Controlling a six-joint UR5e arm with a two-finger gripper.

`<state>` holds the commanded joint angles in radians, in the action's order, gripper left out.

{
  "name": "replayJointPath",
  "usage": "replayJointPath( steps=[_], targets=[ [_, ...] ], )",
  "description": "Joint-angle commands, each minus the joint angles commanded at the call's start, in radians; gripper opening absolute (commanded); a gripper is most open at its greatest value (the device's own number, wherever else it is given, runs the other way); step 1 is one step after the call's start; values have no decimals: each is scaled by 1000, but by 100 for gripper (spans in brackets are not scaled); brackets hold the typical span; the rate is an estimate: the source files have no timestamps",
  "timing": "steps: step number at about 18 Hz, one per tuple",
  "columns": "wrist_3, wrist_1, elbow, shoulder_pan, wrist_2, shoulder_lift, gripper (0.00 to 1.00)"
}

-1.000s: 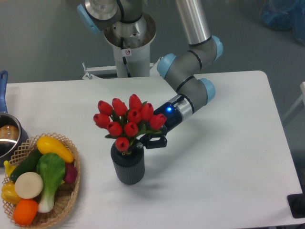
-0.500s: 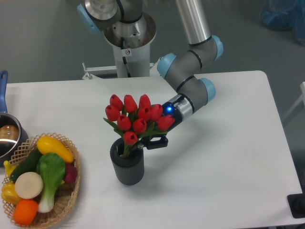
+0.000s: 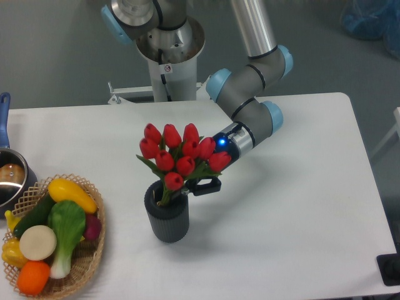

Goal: Insert the flowers into the vase

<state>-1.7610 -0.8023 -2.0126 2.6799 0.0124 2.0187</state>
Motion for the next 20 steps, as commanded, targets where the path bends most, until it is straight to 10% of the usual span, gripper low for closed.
replayJointPath(
  steps=[20],
  targets=[
    [3, -2, 11, 31, -8, -46, 100]
  ],
)
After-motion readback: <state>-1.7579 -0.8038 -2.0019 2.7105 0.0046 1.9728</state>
